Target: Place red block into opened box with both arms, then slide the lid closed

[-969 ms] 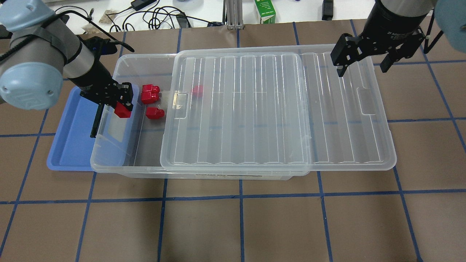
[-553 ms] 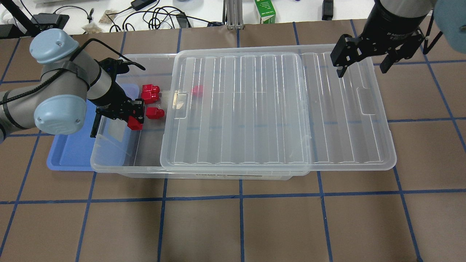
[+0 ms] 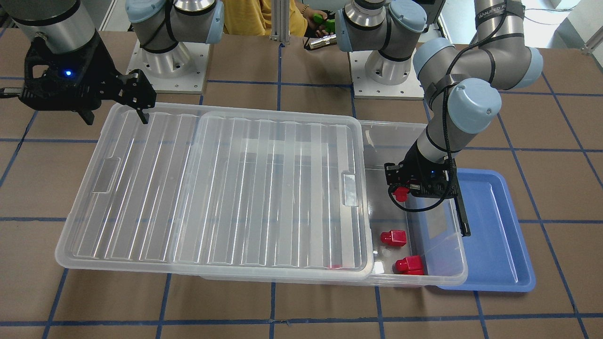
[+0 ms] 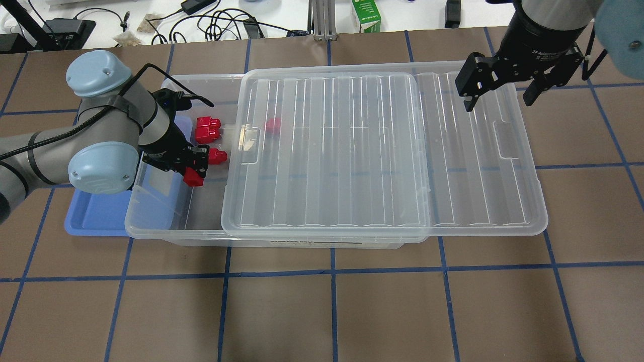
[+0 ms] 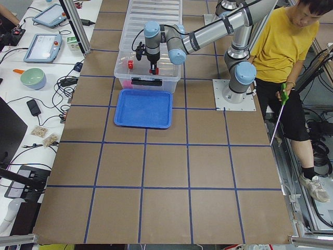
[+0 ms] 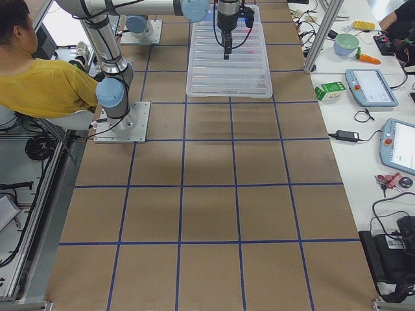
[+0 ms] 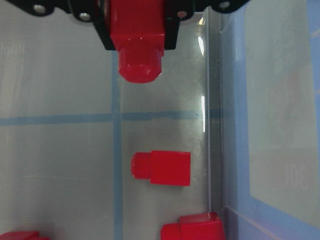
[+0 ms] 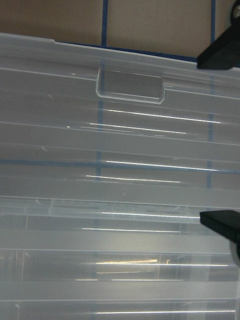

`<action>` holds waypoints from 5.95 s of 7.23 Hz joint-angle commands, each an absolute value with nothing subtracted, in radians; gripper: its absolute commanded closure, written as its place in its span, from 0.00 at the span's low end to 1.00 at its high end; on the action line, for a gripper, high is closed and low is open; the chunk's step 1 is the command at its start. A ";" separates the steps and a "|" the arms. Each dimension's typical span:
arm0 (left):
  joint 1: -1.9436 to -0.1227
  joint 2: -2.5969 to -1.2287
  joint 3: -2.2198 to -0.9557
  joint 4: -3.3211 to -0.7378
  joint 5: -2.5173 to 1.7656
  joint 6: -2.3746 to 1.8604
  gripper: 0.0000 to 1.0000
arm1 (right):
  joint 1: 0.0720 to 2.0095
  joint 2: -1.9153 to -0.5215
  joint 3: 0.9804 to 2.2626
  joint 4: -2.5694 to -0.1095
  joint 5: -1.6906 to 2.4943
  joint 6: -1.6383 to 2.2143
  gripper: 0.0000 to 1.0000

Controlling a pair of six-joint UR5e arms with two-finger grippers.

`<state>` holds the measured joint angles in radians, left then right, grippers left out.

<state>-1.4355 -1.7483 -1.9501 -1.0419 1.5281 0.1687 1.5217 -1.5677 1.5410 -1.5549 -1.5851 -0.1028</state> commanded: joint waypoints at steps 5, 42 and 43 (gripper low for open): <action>-1.454 -1.821 -1.967 -0.999 1.540 0.117 0.95 | 1.522 -1.566 1.548 -1.551 -1.586 -0.103 0.00; -1.523 -1.542 -1.572 -1.563 1.578 0.115 0.00 | 1.402 -1.416 1.752 -1.815 -1.583 -0.186 0.00; -1.523 -1.542 -1.572 -1.563 1.577 0.115 0.00 | 1.423 -1.413 1.752 -1.815 -1.583 -0.186 0.00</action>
<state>-1.5232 -1.5417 -1.5720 -1.5631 1.5781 0.1152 1.3957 -1.4145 1.7518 -1.8147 -1.5831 -0.1882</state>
